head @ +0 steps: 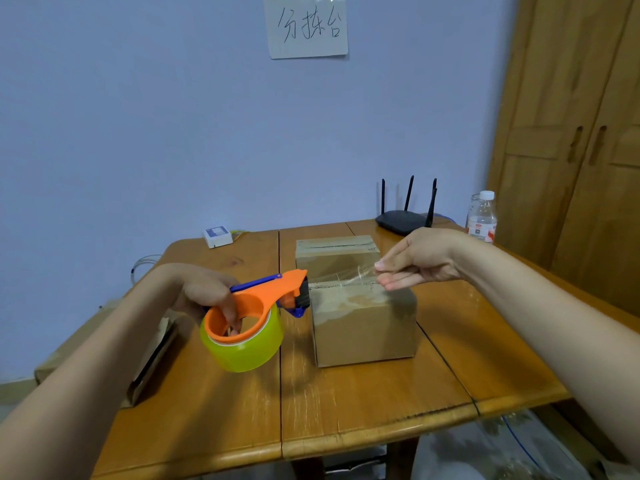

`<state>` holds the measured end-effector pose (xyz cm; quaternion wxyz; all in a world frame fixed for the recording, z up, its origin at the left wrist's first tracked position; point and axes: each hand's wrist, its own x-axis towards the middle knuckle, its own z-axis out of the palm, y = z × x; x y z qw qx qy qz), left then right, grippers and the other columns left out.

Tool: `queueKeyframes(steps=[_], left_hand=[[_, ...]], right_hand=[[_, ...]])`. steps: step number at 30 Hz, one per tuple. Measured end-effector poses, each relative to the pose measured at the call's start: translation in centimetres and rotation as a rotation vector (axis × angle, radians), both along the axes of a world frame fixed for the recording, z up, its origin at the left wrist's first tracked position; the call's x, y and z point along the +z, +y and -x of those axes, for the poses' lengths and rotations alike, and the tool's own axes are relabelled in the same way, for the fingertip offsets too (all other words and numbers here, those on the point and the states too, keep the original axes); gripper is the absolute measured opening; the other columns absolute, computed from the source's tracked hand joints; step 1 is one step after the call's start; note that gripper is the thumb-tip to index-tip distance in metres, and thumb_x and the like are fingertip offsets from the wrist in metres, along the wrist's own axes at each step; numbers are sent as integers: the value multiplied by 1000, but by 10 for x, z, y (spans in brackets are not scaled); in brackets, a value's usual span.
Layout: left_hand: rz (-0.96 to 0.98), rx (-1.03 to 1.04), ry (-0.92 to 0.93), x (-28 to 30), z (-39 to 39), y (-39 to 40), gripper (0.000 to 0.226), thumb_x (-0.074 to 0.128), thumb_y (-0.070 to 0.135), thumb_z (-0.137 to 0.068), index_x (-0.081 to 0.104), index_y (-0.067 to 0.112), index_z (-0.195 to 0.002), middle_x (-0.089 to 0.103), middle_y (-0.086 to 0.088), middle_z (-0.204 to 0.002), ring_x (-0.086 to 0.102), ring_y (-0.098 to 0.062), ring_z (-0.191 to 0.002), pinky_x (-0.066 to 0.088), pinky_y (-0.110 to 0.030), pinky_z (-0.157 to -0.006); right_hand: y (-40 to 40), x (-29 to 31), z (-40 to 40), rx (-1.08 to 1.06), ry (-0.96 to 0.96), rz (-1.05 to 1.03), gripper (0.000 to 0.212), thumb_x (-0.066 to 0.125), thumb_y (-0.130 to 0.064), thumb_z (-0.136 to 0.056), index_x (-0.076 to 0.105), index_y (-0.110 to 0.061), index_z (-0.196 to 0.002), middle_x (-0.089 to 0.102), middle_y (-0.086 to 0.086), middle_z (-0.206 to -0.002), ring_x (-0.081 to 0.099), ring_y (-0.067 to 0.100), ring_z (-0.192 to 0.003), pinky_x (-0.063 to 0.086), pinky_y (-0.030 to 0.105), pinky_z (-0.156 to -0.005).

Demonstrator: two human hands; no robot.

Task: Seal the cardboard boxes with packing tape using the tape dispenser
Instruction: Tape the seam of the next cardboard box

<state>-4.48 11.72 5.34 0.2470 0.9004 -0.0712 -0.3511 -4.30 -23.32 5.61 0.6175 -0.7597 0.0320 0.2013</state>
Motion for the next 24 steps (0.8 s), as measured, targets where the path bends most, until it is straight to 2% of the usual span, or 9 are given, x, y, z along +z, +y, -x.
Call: queueKeyframes(steps=[3,5,9,10,13,15,18,22,24], left_hand=[[9,-11,-3,-2,-4,-2,26,71,4,-77,64,3,-102,70,-16,-98,68,-27,-91,55,-38,-83],[-9,-19,-37,-4,-8,2,11,66,-3,-84,66,5,-91,70,-14,-92,68,-24,-85,56,-34,-78],[-31,-29,-102,-9,-14,1,12,65,-4,-82,65,7,-80,71,-16,-84,69,-28,-83,57,-44,-86],[-40,-27,-126,-10,-15,2,13,63,-5,-83,64,7,-80,71,-16,-83,70,-27,-80,58,-43,-84],[-112,-67,-284,-13,-17,-4,16,63,-1,-84,63,15,-81,74,-7,-79,72,-20,-74,54,-28,-66],[-130,-106,-381,-13,-18,-9,24,65,3,-86,63,27,-89,73,1,-79,72,-18,-77,55,-30,-72],[-165,-128,-488,-11,-19,-15,43,66,8,-88,58,38,-118,69,0,-93,67,-17,-82,53,-31,-77],[-248,-86,-700,-7,-18,-20,54,63,11,-91,48,33,-138,60,7,-84,56,-12,-73,40,-21,-59],[-261,-64,-806,-5,-15,-23,57,61,13,-93,44,33,-144,58,9,-93,52,-8,-73,35,-15,-55]], right_hand=[[-3,1,3,55,28,-45,31,72,3,-76,69,13,-105,74,26,-93,76,26,-78,63,30,-65],[-6,2,5,97,24,-28,36,73,1,-73,70,13,-107,74,26,-99,76,26,-84,62,27,-66],[-11,1,7,184,3,2,41,72,-6,-78,68,9,-115,72,25,-112,74,27,-99,62,26,-76],[-11,-1,6,176,-1,-4,42,72,-11,-79,68,9,-115,72,25,-112,74,27,-101,62,27,-78],[-6,-10,1,55,-26,-23,48,70,-29,-86,68,12,-110,72,27,-107,74,31,-98,63,32,-78],[-2,-17,-3,-29,-73,-28,38,73,-21,-86,69,11,-106,73,26,-102,76,29,-89,63,32,-74],[2,-24,-9,-110,-158,27,18,73,4,-84,72,8,-101,74,24,-97,76,26,-80,63,30,-68],[2,-27,-13,-162,-207,45,27,77,7,-78,67,5,-103,75,23,-92,76,31,-83,63,32,-66],[0,-26,-14,-173,-199,50,24,78,3,-78,69,7,-100,75,23,-91,76,30,-82,64,31,-68]])
